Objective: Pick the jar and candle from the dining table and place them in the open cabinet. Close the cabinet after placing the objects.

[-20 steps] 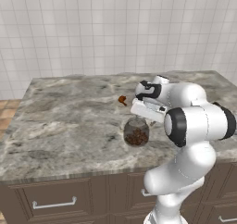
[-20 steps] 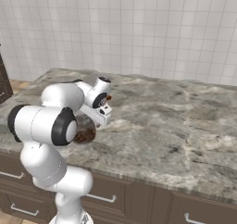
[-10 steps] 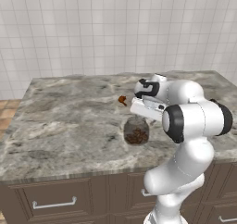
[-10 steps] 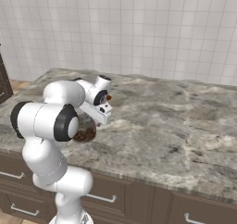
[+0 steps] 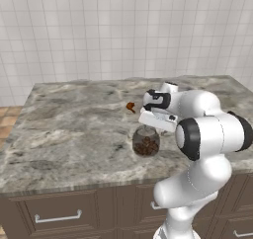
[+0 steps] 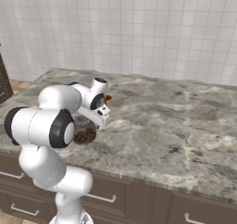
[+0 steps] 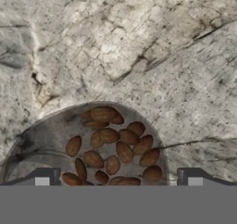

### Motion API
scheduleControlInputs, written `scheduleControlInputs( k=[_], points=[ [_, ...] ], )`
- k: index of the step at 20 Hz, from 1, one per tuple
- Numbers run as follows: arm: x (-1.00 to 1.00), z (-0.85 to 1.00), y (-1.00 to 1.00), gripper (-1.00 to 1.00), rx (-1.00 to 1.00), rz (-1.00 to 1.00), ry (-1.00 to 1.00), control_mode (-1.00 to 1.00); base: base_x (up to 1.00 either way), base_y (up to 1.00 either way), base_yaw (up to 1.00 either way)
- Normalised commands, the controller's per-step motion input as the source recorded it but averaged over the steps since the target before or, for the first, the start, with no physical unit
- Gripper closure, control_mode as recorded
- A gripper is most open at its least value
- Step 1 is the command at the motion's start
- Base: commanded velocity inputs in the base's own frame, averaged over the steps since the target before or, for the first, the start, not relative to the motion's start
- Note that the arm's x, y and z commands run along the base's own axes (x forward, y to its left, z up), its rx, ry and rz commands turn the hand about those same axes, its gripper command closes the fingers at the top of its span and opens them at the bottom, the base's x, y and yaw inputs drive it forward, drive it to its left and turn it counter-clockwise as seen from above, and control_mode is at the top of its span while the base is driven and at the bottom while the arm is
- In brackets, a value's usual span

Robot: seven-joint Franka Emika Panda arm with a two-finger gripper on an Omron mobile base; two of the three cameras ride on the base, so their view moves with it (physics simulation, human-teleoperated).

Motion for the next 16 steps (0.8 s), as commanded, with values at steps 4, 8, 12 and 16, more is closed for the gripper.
scheduleControlInputs(
  k=[4, 8, 12, 16],
  points=[
    [-0.01, -0.03, 0.0, -1.0, -0.02, -0.01, -0.03, -1.0, 0.0, 0.0, 0.0],
    [-0.04, -0.01, 0.0, -1.0, -0.02, 0.0, 0.0, -1.0, 0.0, 0.0, 0.0],
    [-0.01, 0.0, 0.0, -1.0, -0.02, 0.0, 0.02, -1.0, 0.0, 0.0, 0.0],
    [0.02, 0.0, 0.0, -1.0, -0.05, 0.0, 0.0, -1.0, 0.0, 0.0, 0.0]
  ],
)
